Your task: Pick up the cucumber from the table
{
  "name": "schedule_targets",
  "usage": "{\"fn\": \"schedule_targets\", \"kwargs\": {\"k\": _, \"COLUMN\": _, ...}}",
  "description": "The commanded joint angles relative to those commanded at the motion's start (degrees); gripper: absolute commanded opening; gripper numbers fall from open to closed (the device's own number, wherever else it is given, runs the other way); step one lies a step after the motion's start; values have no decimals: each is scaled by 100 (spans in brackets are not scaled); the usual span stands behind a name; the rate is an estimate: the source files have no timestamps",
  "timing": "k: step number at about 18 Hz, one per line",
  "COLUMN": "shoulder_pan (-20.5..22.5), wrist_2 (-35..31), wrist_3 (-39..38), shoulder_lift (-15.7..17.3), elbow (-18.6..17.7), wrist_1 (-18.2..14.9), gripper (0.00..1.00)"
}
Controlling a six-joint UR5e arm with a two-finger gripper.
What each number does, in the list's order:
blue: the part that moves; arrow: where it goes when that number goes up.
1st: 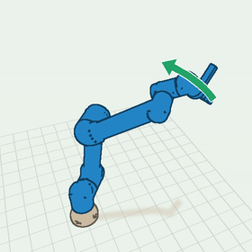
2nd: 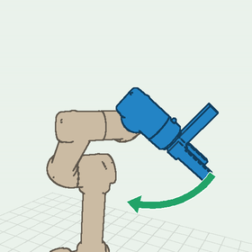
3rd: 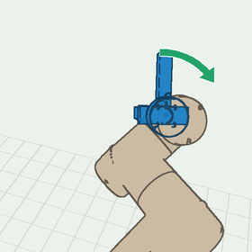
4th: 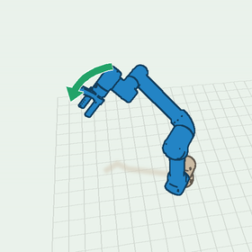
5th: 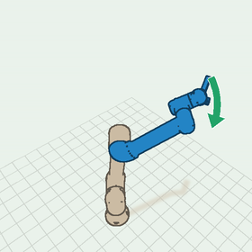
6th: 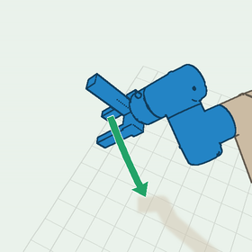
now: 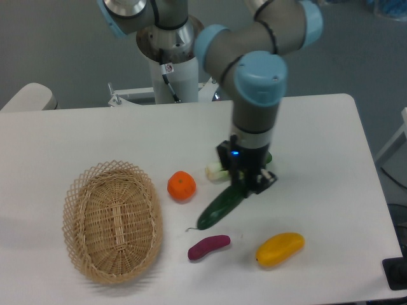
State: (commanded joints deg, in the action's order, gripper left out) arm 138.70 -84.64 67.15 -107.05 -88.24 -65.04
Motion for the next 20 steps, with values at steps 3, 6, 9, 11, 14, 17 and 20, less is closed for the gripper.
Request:
{"fn": "schedule_targets", "kwargs": {"k": 3, "shoulder_pan": -9, "wrist_2": 0, "wrist_3": 9, "shoulder_lift": -35, "elbow": 0, "wrist_1": 9, "gripper": 32}}
{"fn": "schedule_targets", "kwargs": {"k": 6, "shoulder_pan": -9, "wrist_2": 9, "wrist_3": 26, "shoulder_lift": -35, "elbow": -9, "wrist_1": 0, "gripper": 32}}
{"fn": "schedule_targets", "kwargs": {"k": 9, "shoulder_pan": 26, "wrist_2": 9, "wrist_3": 88, "shoulder_lift": 0, "elbow": 0, "wrist_1": -35, "gripper": 32}}
{"fn": "schedule_targets", "kwargs": {"k": 11, "shoulder_pan": 43, "wrist_2": 9, "wrist_3": 88, "shoulder_lift": 9, "elbow": 17, "wrist_1": -26, "gripper": 32}}
{"fn": "schedule_targets", "kwargs": {"k": 14, "shoulder_pan": 52, "wrist_2": 18, "wrist_3": 88, "shoulder_lift": 9, "elbow": 18, "wrist_1": -18, "gripper": 32}}
{"fn": "schedule_targets", "kwargs": {"k": 17, "shoulder_pan": 70, "wrist_2": 18, "wrist_3": 88, "shoulder_lift": 9, "elbow": 26, "wrist_1": -18, "gripper": 32}}
{"fn": "schedule_targets", "kwargs": {"k": 20, "shoulder_pan": 70, "wrist_2": 18, "wrist_3": 79, "shoulder_lift": 18, "elbow": 44, "wrist_1": 0, "gripper": 32}}
